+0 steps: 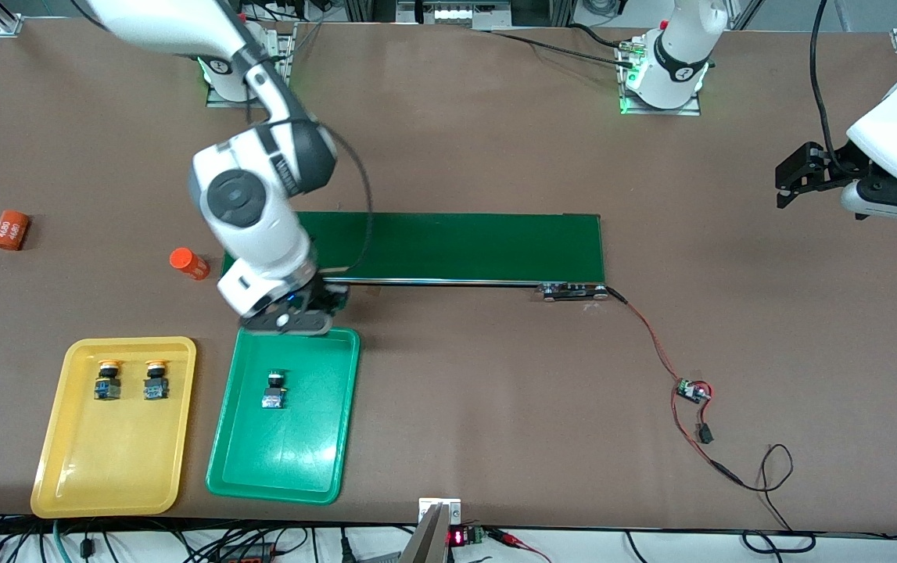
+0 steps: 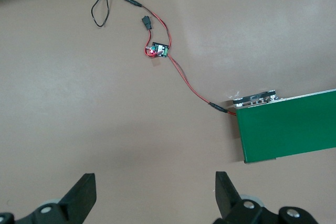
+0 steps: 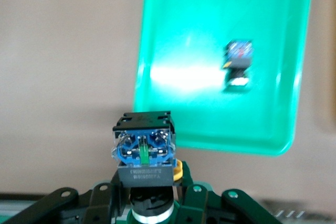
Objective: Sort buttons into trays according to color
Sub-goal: 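Lower the button into the green tray and open the right gripper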
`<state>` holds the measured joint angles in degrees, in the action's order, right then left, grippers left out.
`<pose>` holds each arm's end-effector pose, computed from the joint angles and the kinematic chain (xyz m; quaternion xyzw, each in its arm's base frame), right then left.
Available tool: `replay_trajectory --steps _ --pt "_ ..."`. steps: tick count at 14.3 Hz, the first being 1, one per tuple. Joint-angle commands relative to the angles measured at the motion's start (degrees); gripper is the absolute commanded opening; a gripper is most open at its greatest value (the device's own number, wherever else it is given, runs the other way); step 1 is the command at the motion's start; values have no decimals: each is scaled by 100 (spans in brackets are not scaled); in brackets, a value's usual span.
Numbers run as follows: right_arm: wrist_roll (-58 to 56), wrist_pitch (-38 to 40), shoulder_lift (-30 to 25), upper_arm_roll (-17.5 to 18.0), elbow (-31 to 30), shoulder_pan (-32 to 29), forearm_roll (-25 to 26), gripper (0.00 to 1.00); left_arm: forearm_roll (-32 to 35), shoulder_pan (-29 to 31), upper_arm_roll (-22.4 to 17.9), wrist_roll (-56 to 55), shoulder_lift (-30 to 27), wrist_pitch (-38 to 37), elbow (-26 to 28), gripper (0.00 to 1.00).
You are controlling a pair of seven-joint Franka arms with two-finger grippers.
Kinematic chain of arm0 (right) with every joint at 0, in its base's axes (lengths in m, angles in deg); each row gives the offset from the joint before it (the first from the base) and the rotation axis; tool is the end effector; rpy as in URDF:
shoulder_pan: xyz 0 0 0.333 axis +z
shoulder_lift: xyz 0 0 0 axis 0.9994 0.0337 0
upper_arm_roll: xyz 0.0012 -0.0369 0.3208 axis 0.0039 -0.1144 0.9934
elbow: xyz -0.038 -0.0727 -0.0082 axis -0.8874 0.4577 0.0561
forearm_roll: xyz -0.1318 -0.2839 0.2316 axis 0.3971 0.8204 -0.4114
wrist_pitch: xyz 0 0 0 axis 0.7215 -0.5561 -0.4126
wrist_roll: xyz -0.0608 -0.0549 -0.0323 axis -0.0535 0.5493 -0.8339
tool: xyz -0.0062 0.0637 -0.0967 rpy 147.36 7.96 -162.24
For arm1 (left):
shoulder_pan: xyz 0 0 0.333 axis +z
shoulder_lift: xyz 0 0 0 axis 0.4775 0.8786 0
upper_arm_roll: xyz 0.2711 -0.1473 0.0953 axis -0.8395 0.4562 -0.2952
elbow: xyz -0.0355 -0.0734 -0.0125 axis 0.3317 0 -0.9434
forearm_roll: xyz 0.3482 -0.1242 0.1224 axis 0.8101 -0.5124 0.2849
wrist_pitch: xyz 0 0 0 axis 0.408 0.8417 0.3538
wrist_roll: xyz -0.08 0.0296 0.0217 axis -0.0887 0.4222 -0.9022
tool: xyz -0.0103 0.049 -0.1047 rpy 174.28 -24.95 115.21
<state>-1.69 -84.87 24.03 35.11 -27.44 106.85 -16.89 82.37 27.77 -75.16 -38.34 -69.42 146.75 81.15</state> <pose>0.6531 0.2797 0.3593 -0.9980 -0.0132 -0.0613 0.0027 0.5679 -0.0547 0.6313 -0.9948 0.0964 -0.0141 0.0300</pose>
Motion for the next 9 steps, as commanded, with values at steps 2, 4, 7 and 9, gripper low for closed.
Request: replay_trajectory --steps 2,4,7,9 --pt "-683 -24 718 51 861 -375 -51 3 58 -65 34 -97 37 -67 -116 100" --pt "-921 -313 982 51 1020 -603 -51 3 58 -39 7 -79 37 -67 -116 100" --pt "-1098 -762 1255 51 1073 -840 -25 4 40 -13 -2 -97 11 -119 -116 100" --pt "-1361 -824 1378 51 1108 -964 -25 4 40 -4 -10 -97 28 -120 -125 100"
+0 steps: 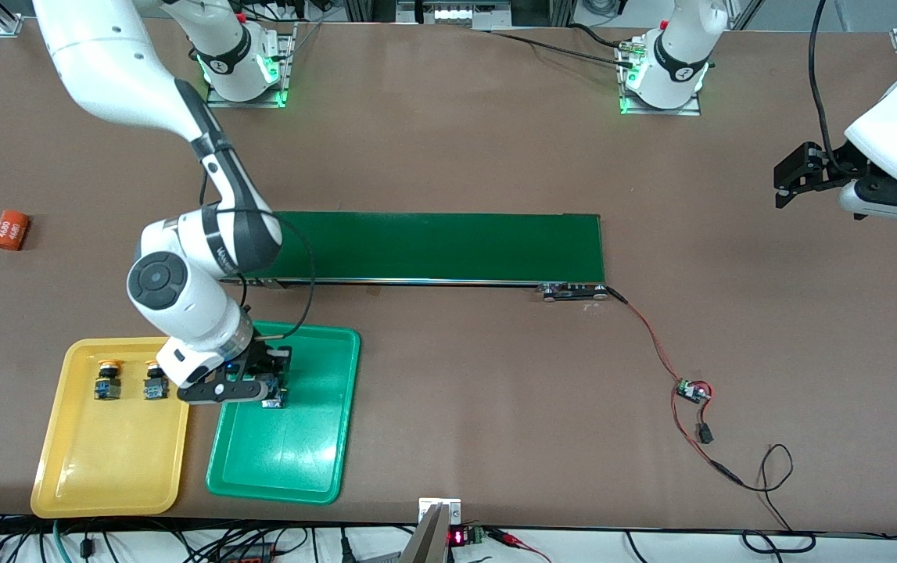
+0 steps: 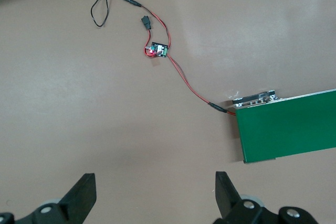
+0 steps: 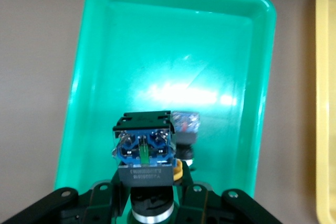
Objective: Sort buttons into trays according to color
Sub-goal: 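Lower the button into the green tray and open the right gripper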
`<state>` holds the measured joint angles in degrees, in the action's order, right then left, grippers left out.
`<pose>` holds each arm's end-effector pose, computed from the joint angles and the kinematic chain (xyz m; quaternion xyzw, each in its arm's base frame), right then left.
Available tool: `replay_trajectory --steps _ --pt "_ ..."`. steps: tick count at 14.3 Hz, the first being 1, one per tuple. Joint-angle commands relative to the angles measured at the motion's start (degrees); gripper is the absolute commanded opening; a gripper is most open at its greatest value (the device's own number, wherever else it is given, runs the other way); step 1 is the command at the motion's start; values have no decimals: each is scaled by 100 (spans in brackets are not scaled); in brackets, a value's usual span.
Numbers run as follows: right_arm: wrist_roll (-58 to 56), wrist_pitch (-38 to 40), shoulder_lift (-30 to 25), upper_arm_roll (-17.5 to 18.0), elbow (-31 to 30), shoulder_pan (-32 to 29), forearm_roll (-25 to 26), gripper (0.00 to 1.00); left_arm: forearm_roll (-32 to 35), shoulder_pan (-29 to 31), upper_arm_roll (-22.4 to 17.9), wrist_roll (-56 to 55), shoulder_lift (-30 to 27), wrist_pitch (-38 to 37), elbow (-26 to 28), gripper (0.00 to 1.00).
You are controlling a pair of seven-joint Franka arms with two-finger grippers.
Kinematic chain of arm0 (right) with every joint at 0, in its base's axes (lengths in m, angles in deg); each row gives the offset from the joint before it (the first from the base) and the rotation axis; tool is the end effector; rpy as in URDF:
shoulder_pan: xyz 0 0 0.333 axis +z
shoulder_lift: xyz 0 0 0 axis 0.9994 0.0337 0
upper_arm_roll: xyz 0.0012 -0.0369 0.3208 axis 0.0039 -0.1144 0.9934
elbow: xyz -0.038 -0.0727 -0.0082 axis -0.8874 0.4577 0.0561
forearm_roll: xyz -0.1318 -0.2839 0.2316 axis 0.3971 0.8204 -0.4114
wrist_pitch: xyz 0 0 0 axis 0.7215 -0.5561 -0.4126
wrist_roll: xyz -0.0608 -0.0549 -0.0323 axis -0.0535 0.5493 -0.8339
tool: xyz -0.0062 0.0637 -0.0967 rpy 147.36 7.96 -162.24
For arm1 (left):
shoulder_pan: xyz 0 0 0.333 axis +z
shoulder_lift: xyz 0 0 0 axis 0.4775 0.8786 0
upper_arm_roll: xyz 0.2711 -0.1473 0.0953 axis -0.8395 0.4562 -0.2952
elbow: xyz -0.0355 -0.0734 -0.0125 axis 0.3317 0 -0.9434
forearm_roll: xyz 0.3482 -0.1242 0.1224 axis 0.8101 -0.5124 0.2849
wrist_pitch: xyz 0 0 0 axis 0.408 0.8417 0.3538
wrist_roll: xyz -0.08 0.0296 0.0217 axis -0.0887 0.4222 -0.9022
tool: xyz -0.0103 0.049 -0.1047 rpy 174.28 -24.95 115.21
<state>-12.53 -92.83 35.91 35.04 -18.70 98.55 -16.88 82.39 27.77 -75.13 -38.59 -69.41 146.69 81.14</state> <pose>0.7318 0.1910 0.2946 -0.9945 -0.0315 -0.0991 0.0131 0.5679 -0.0549 0.6311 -0.9950 0.0945 -0.0136 0.0302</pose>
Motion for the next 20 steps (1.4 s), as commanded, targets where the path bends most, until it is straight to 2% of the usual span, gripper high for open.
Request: replay_trajectory --steps 1,11,14,15,17,18,20 --pt "-296 -115 242 58 235 -152 -18 4 48 -13 -13 -72 27 -113 -124 100" --pt "-226 -889 990 -4 612 -29 -26 7 56 -30 13 -63 18 -140 -124 100" --pt "-164 -941 1095 -4 612 164 -52 12 56 -30 13 -63 18 -140 -124 100" --pt "-94 -1090 1156 -4 612 208 -53 18 48 -30 13 -63 18 -140 -124 100" --pt "-155 -1284 1262 -12 586 269 -44 52 48 -30 13 -63 18 -140 -124 100" --pt "-146 -1311 1280 -65 569 313 -35 78 48 -30 13 -63 18 -140 -124 100" --pt "-103 -1320 1307 -135 525 384 -44 100 48 -30 13 -63 18 -140 -124 100"
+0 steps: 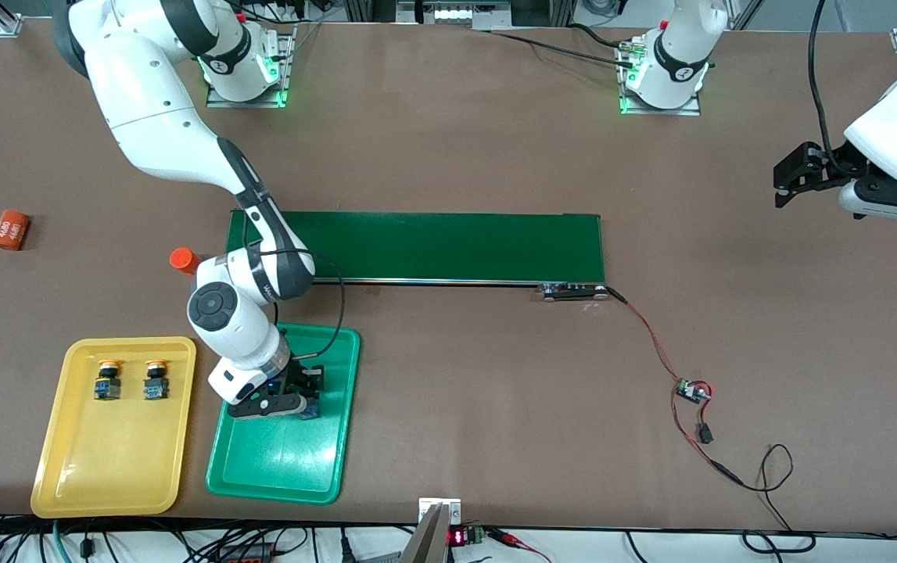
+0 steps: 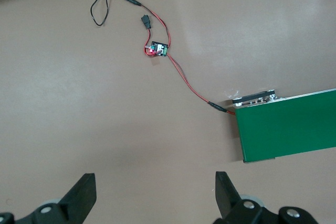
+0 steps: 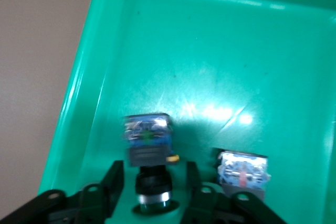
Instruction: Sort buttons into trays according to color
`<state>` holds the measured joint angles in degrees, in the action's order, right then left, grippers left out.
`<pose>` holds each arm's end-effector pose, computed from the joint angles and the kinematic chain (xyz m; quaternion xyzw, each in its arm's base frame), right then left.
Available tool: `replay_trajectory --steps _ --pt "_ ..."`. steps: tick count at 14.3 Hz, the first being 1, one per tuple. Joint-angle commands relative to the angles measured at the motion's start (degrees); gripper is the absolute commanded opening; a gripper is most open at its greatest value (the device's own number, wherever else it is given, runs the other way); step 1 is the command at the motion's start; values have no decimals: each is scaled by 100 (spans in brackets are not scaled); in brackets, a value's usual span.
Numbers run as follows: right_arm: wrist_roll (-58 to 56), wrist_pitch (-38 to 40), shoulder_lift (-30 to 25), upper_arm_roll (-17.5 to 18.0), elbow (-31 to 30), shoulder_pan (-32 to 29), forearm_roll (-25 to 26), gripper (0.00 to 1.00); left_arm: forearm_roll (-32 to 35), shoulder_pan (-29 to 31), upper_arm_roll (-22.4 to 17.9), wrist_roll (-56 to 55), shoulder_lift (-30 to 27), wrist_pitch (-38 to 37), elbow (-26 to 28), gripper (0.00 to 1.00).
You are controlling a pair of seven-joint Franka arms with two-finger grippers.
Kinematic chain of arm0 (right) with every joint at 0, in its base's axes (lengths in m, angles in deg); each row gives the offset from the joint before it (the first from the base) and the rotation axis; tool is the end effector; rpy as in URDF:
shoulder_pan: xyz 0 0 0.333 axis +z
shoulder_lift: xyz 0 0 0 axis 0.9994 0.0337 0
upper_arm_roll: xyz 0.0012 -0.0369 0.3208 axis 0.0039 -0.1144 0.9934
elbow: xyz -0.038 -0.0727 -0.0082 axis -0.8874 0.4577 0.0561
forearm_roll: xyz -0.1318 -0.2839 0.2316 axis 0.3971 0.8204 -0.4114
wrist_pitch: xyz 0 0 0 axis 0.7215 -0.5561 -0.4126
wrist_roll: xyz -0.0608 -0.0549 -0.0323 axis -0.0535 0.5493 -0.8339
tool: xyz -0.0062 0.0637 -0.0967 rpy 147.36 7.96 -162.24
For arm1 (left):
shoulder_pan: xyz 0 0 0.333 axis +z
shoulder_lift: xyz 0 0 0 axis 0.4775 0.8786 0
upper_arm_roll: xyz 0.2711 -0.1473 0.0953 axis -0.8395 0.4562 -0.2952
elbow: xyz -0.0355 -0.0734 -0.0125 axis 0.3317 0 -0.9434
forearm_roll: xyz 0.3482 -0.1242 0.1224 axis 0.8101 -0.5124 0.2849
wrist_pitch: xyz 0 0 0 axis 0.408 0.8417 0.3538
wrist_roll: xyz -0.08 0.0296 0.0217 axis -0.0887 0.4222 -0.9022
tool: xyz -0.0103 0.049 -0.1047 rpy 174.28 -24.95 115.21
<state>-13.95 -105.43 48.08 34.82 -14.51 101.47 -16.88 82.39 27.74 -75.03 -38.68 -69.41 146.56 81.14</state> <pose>0.7395 0.2319 0.1910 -0.9881 -0.0656 -0.1348 0.0354 0.5675 -0.0561 0.6309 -0.9950 0.0948 -0.0126 0.0301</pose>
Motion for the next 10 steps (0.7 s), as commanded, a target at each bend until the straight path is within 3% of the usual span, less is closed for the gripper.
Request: replay_trajectory --steps 1,6,10 --pt "22 -60 90 -114 54 92 -43 100 48 -27 3 -55 18 -127 -124 100" --pt "-22 10 -260 -123 1 48 -35 100 56 -27 3 -55 18 -127 -124 100" --pt "-31 1333 -1103 -140 -175 13 -43 100 48 -27 3 -55 18 -127 -124 100"
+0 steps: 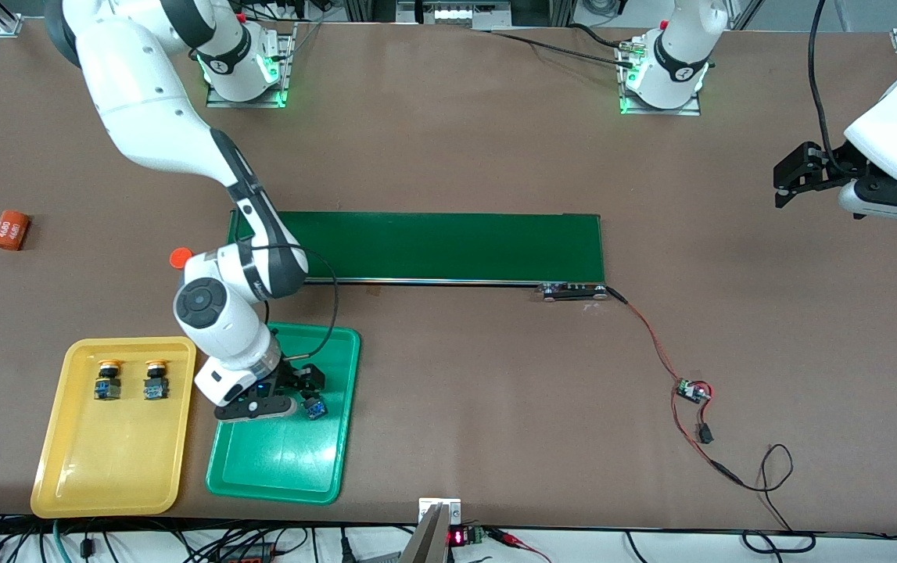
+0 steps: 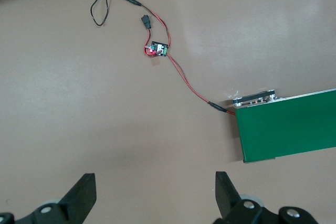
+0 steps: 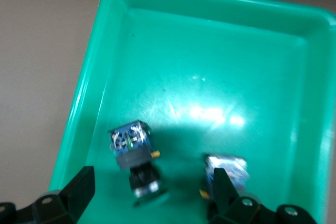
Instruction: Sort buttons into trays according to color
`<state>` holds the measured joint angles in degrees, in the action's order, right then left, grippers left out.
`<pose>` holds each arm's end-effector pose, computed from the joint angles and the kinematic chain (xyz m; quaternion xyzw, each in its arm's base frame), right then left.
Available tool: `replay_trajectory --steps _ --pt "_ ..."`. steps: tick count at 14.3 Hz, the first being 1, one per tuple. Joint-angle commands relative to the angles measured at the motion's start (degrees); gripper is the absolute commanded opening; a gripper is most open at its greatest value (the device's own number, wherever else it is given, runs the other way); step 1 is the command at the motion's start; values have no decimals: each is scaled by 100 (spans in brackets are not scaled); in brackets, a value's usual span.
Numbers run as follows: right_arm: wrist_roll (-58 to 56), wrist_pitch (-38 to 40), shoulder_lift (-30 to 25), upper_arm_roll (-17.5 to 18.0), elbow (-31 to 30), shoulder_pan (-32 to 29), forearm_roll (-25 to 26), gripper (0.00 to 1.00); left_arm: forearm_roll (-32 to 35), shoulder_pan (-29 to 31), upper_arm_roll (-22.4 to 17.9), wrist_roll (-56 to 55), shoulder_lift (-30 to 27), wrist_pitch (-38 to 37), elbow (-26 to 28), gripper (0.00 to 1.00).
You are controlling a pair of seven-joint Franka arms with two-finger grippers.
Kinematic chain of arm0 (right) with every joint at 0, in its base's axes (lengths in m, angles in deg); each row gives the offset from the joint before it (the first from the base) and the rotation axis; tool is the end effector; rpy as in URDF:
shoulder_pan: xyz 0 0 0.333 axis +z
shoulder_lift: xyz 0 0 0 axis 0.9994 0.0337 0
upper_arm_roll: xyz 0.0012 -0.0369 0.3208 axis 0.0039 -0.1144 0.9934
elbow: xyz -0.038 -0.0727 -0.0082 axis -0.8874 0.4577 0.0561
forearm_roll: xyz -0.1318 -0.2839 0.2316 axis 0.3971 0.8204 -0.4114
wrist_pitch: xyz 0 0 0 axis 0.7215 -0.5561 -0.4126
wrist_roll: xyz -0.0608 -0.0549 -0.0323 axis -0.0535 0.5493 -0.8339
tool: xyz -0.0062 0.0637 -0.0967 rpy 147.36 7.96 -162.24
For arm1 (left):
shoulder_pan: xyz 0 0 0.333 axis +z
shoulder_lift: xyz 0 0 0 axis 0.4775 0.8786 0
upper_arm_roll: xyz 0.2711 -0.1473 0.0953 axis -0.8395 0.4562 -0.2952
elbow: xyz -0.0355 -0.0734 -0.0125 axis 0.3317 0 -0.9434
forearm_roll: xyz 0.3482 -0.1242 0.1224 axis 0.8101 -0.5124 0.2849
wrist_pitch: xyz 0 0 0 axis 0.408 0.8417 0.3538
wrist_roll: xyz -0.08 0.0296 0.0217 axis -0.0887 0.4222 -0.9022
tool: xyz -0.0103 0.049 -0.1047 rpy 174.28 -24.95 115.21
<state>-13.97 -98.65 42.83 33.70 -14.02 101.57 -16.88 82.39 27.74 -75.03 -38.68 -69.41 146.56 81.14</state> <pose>0.7446 0.2214 0.2517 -0.9896 -0.0609 -0.1290 0.0188 0.5675 -0.0561 0.6309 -0.9950 0.0948 -0.0126 0.0301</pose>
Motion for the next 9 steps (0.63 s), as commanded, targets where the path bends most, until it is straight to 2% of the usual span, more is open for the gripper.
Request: replay_trajectory --steps 1,5,9 --pt "-55 1077 -824 -28 -233 3 -35 100 48 -27 3 -55 18 -127 -124 100" --pt "-828 2616 -1817 -28 -373 -260 -52 100 56 -27 3 -55 18 -127 -124 100" --pt "-829 3540 -2793 -37 -698 -453 -8 100 48 -27 3 -55 18 -127 -124 100"
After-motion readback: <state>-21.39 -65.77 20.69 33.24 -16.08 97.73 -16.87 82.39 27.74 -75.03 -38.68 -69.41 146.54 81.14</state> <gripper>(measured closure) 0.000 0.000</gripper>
